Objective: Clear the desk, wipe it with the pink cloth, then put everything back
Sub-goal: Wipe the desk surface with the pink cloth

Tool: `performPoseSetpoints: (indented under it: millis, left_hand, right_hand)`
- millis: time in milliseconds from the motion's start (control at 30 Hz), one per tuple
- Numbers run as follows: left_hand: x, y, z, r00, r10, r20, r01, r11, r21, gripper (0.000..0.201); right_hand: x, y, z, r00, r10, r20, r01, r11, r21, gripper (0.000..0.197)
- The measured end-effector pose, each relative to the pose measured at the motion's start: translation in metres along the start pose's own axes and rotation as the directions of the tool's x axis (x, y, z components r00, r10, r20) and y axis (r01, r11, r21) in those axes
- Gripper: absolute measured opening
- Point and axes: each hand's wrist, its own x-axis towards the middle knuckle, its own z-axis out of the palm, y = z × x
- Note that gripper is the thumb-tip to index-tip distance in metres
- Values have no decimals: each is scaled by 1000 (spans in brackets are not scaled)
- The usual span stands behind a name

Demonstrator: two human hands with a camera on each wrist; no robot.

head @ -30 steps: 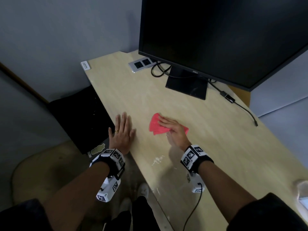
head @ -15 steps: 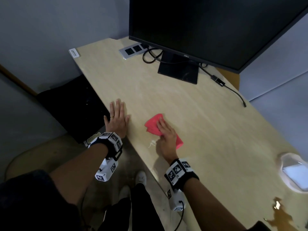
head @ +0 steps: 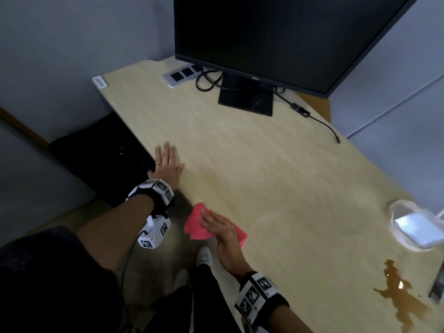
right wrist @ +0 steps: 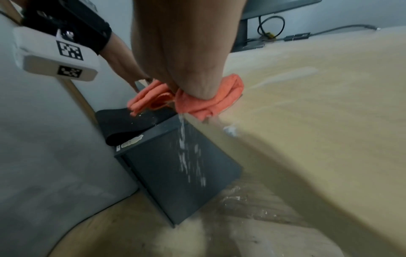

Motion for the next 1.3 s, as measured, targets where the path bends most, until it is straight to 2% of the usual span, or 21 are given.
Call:
performPoseSetpoints:
  millis: [100,167,267,367,433,500,567,667,733,800,833,900,1067,1300]
  left_hand:
    - [2,-2,-3,999,4,40,-4,1000,8,62]
    - [1,-4,-7,998,8,61,-10,1000,26,62]
    - [-2,-4,-12,998,28,50,-30,998,48,59]
    - [-1,-11,-13,998,54,-35,-52,997,59,58]
    - [4,-19,-19,993,21,-114,-17,999,34,58]
    - [14,-29,-25,989,-37,-144,39,999,12,58]
    - [25,-39,-31,985,-82,-151,77,996,-34,59]
    - [43,-55,-34,977,-138,-162,124,988,-93,60]
    - [50,-61,-33,975,-169,-144,154,982,-107,64]
    - [56,-65,-30,973,-171,-154,154,981,-114,82]
    - [59,-66,-28,973,-165,-162,148,983,-112,90]
    - [61,-66,-25,973,-151,-174,132,985,-113,93]
    - [66,-66,-25,969,-155,-194,134,984,-119,81]
    - [62,-63,-28,966,-194,-174,179,979,-97,63]
  right_hand:
    - [-4,-8,-19,984,73,160,-98,982,161,33]
    - [5,-17,-32,965,190,181,-241,914,327,30]
    - [32,-20,-46,908,389,156,-416,790,450,46]
    - [82,-27,-54,888,459,-16,-352,702,619,42]
    - [121,-35,-57,891,446,-82,-275,676,683,37]
    - [163,-33,-55,884,449,-129,-248,685,685,41]
    - [204,-23,-47,872,461,-165,-265,728,632,46]
    - [256,-12,-23,933,278,-229,-198,927,318,46]
    - [280,-12,-8,936,289,-202,-277,957,84,56]
    - [302,-14,7,926,296,-234,-343,918,-198,66]
    - [313,-18,13,927,297,-229,-349,905,-243,67]
    - [336,-24,24,935,292,-203,-341,897,-282,66]
    - [382,-37,47,952,270,-146,-304,888,-346,68]
    - [414,-44,74,987,147,-62,-160,899,-408,72]
